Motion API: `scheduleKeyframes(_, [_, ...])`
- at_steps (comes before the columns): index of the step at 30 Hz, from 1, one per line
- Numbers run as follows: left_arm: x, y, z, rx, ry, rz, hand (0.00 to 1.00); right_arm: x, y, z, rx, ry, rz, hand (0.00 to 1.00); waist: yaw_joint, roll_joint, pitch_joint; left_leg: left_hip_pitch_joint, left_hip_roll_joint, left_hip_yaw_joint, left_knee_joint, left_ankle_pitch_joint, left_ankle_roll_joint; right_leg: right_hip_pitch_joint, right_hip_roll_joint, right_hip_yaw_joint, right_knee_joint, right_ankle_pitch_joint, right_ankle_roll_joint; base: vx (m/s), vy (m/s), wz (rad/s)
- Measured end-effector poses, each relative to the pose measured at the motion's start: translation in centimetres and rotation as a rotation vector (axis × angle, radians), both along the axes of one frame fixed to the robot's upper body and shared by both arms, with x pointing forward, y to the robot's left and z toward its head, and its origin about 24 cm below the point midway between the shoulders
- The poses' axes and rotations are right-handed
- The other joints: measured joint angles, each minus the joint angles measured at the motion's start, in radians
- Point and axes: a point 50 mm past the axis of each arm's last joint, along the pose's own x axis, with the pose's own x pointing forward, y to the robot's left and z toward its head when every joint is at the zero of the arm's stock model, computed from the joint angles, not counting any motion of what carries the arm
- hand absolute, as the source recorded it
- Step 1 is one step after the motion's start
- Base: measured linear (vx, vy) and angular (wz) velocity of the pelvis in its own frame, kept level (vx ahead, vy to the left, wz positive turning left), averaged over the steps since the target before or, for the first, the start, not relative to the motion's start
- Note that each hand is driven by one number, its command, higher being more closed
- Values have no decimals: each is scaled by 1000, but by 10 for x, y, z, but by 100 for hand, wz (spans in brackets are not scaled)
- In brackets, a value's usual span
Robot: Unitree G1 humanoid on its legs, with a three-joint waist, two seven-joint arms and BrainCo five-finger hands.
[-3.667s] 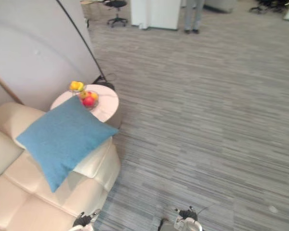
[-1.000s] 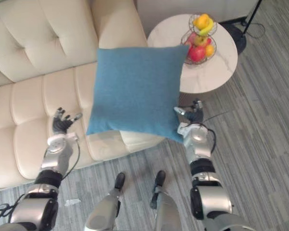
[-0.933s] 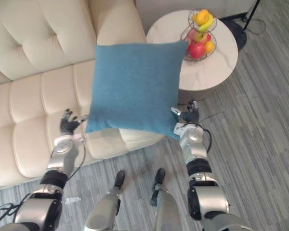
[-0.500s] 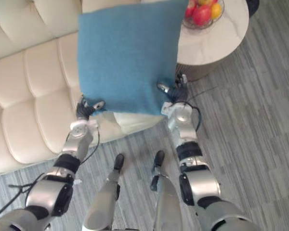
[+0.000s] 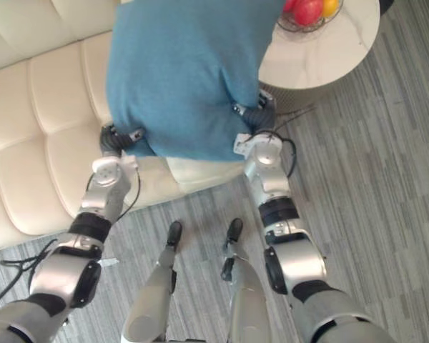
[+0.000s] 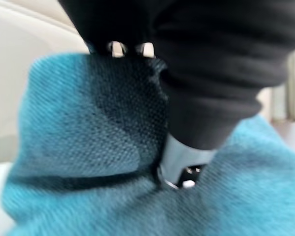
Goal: Pick up cushions and gather them together orderly.
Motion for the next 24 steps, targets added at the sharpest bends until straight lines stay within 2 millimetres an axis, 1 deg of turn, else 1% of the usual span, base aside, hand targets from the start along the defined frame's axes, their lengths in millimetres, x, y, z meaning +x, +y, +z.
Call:
scheduleKeyframes(2, [-5, -7, 12, -12, -72, -17, 100, -6, -3, -9, 21, 2, 0, 100, 3, 0, 0, 28, 0, 0, -18, 7, 4, 21, -1, 0, 0, -2, 1, 0, 0, 0])
scheduleKeyframes(3, [-7, -9, 14, -16, -85, -24, 100, -8, -3, -12, 31, 3, 1, 100, 3, 0, 0, 34, 0, 0, -19, 7, 4, 27, -1, 1, 0, -3, 2, 31, -7, 1])
scheduleKeyframes(5, [-20, -17, 11, -33, -131, -58, 100, -19, -9, -32, 52, 29, -6, 100, 3, 1, 0, 70, 0, 1, -31, 6, 5, 57, -1, 2, 3, -12, 2, 49, -5, 0])
scheduleKeyframes(6, [-23, -18, 9, -37, -135, -65, 100, -21, -10, -36, 54, 34, -8, 100, 3, 1, 0, 76, 0, 0, -32, 5, 6, 63, -1, 2, 3, -14, 2, 73, -8, 1])
scheduleKeyframes(7, [-32, -22, 2, -56, -139, -82, 100, -30, -12, -49, 66, 50, -12, 100, 2, 3, -1, 94, 0, 0, -33, 2, 9, 80, -1, 2, 6, -21, 4, 64, -7, 1])
scheduleKeyframes(11, [-53, -25, -15, -110, -135, -92, 100, -52, -12, -69, 107, 58, -12, 100, 0, 6, -3, 135, 0, 2, -31, -9, 11, 118, 2, 3, 11, -36, 7, 59, -7, -1])
scheduleKeyframes(13, [-77, -25, -36, -171, -104, -82, 100, -74, -9, -89, 132, 81, -2, 100, -1, 13, -16, 181, -1, 3, -32, -21, 18, 158, 0, 0, 27, -60, 9, 87, -13, 3])
scheduleKeyframes(14, [-78, -25, -37, -174, -101, -81, 100, -74, -9, -89, 132, 82, -2, 100, -1, 13, -17, 182, -1, 3, -32, -22, 18, 159, 0, 0, 27, -60, 9, 81, -9, 4])
scheduleKeyframes(15, [-93, -25, -49, -214, -83, -68, 100, -85, -7, -98, 131, 91, 16, 100, -1, 21, -37, 201, -2, 3, -32, -29, 21, 172, -2, 0, 39, -75, 12, 83, -4, 4])
scheduleKeyframes(16, [-108, -22, -62, -246, -53, -47, 100, -96, -4, -106, 135, 106, 34, 100, -1, 28, -79, 208, -3, 3, -33, -32, 24, 175, -4, -1, 48, -85, 14, 104, -6, 5])
scheduleKeyframes(17, [-114, -21, -67, -257, -40, -36, 100, -100, -3, -109, 136, 109, 46, 100, -1, 32, -93, 214, -3, 3, -34, -32, 24, 182, -5, -3, 49, -89, 15, 116, -11, 11])
scheduleKeyframes(19, [-137, -17, -82, -290, 4, -1, 100, -116, 2, -116, 149, 114, 81, 100, -1, 50, -129, 266, 0, 5, -34, -45, 30, 236, -6, -11, 54, -109, 19, 87, -9, 11])
scheduleKeyframes(20, [-142, -16, -85, -295, 10, 4, 100, -120, 4, -117, 151, 113, 91, 100, -1, 52, -142, 273, 0, 4, -32, -50, 28, 244, -6, -13, 56, -114, 19, 58, 0, 7])
scheduleKeyframes(21, [-153, -13, -90, -298, 22, 11, 100, -128, 7, -121, 151, 113, 111, 100, 2, 55, -174, 286, 2, 3, -29, -58, 31, 259, -6, -16, 57, -123, 21, 71, -2, 6])
scheduleKeyframes(22, [-162, -10, -94, -297, 30, 13, 100, -135, 9, -122, 146, 110, 131, 100, 4, 56, -193, 304, 2, 2, -28, -64, 33, 279, -6, -19, 57, -131, 24, 59, -3, 5])
scheduleKeyframes(24, [-173, -8, -98, -296, 40, 13, 100, -144, 10, -123, 125, 103, 151, 100, 6, 57, -227, 316, 2, 2, -20, -74, 39, 298, -6, -21, 54, -136, 26, 25, 0, 2])
